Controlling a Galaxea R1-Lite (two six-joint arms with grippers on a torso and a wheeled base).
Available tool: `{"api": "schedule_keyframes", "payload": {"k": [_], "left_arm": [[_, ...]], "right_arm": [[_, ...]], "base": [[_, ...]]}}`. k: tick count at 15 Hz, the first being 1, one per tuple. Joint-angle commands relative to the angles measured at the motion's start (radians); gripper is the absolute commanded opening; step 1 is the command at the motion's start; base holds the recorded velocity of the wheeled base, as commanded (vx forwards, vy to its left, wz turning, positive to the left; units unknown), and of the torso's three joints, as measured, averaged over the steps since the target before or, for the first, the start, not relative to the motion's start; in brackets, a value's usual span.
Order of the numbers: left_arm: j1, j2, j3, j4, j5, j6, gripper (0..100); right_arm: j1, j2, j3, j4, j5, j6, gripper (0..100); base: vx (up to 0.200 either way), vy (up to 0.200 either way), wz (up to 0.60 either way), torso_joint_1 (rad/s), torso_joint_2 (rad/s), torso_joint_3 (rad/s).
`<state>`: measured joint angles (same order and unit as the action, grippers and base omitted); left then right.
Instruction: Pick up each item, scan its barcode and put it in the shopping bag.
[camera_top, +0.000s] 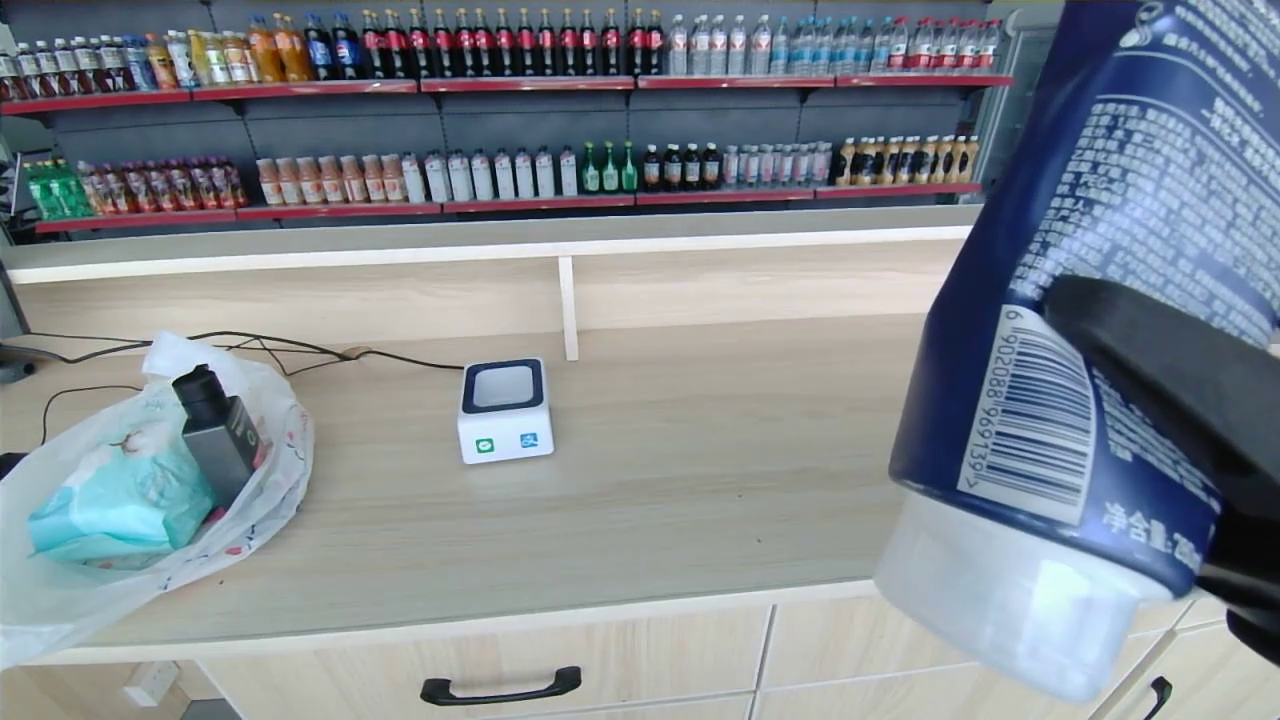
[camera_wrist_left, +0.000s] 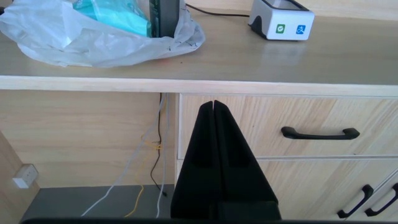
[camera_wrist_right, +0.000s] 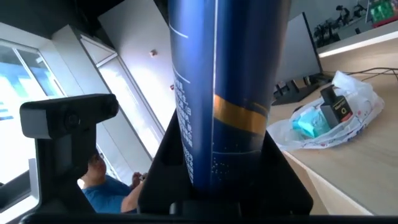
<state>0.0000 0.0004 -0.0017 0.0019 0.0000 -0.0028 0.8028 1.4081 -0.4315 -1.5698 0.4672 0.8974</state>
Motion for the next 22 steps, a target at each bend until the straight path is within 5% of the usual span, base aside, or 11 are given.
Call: {"api": "schedule_keyframes", "payload": {"k": [1,22], "left_arm": [[0.0,0.0,0.0,0.0,0.0,0.0,0],[0.0,0.0,0.0,0.0,0.0,0.0,0]], "right_arm": [[0.006,0.019,-0.01,-0.001,0.001,0.0,0],[0.053,0.049,-0.093,-0.001,0.001,-0.003,0]], "base": [[0.0,0.0,0.0,0.0,0.0,0.0],[0.0,0.0,0.0,0.0,0.0,0.0]]}}
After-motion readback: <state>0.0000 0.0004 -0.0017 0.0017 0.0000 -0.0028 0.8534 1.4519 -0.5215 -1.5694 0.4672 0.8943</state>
